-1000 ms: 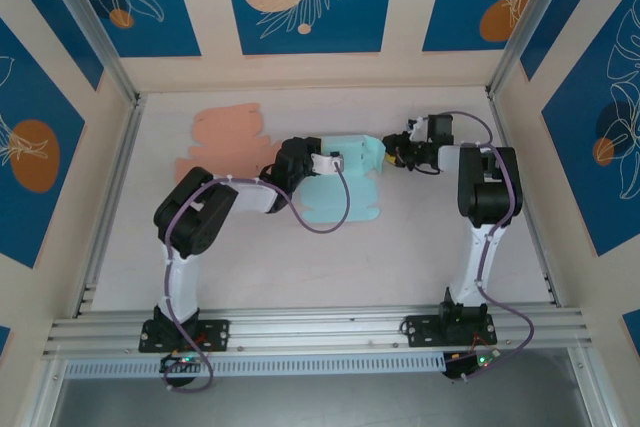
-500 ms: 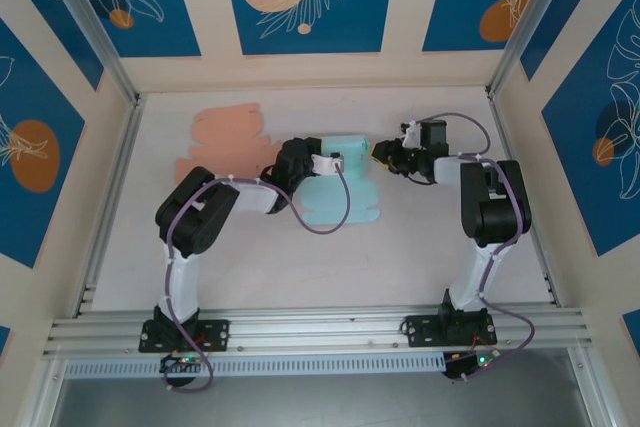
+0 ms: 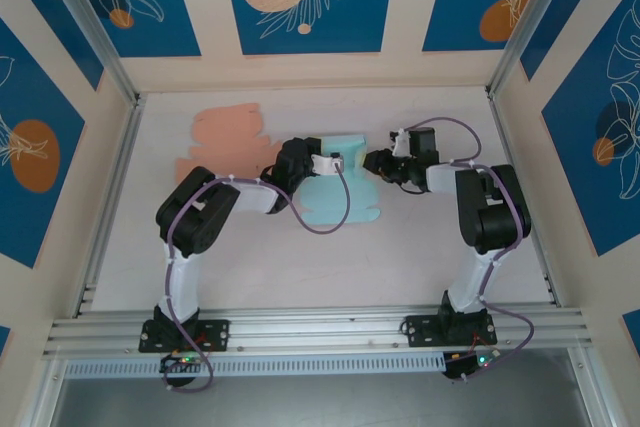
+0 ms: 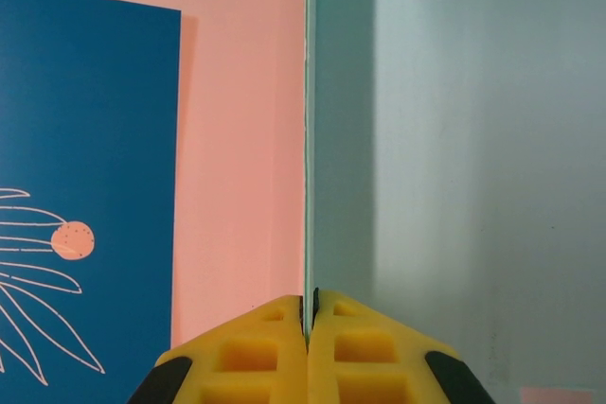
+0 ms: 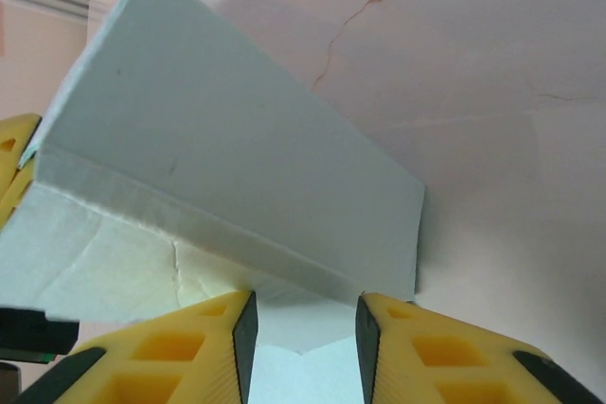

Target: Fold the paper box

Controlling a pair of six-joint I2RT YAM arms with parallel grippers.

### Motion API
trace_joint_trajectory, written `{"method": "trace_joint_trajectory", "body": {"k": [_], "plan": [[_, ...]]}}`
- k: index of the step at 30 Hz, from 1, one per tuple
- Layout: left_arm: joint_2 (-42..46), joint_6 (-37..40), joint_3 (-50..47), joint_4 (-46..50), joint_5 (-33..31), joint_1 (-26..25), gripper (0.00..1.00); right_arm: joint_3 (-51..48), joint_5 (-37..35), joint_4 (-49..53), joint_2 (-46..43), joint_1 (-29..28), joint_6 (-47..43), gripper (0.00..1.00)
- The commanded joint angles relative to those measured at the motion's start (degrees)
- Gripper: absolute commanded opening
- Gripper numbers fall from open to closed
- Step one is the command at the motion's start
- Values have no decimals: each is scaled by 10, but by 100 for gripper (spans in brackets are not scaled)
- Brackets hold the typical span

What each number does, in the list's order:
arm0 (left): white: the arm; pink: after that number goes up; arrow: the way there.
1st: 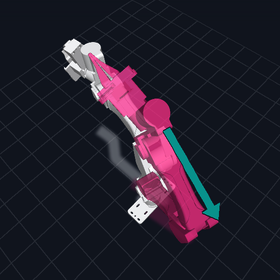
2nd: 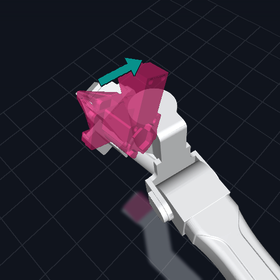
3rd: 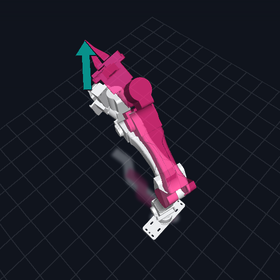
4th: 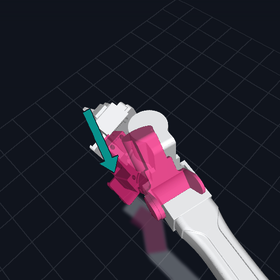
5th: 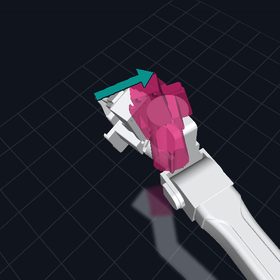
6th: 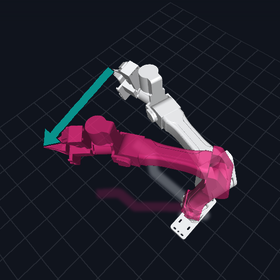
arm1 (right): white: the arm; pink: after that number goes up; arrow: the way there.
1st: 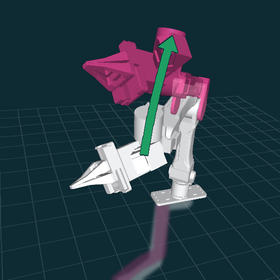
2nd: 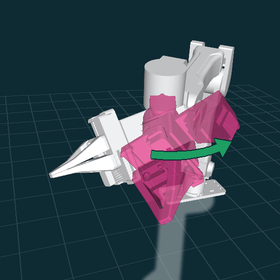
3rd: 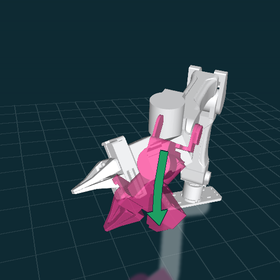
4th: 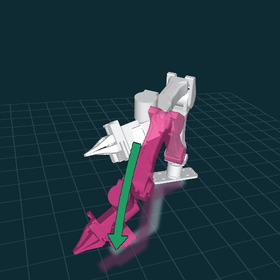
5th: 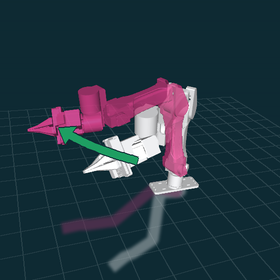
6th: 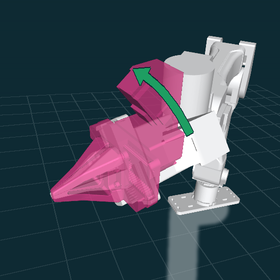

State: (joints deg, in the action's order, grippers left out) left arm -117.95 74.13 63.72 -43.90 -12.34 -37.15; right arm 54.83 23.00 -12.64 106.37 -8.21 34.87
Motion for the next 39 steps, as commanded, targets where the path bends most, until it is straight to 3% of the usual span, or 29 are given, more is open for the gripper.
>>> {"method": "trace_joint_trajectory", "body": {"k": [1, 11, 27, 29, 32, 35, 37, 39], "plan": [[-15, 16, -8, 15, 14, -7, 0, 24, -25, 23, -4, -15, -35, 39], [-28, 56, -37, -54, 23, -8, 0, 58, -130, 60, 6, -39, -107, 38], [-34, 60, -34, -31, 40, -9, 0, 126, -170, 80, 52, -56, -152, 39], [-34, 60, -32, -30, 39, -10, 0, 136, -176, 92, 57, -57, -151, 36], [-30, 51, -33, -36, 37, -9, 0, 136, -199, 98, 56, -64, -150, 20], [-17, 24, -31, -35, 32, -10, 0, 127, -229, 93, 46, -77, -156, 18], [0, -9, -25, -17, 29, -11, 3, 118, -264, 91, 36, -87, -165, 18], [29, -61, -19, 8, 24, -11, 18, 113, -299, 94, 27, -99, -176, 17]]}}
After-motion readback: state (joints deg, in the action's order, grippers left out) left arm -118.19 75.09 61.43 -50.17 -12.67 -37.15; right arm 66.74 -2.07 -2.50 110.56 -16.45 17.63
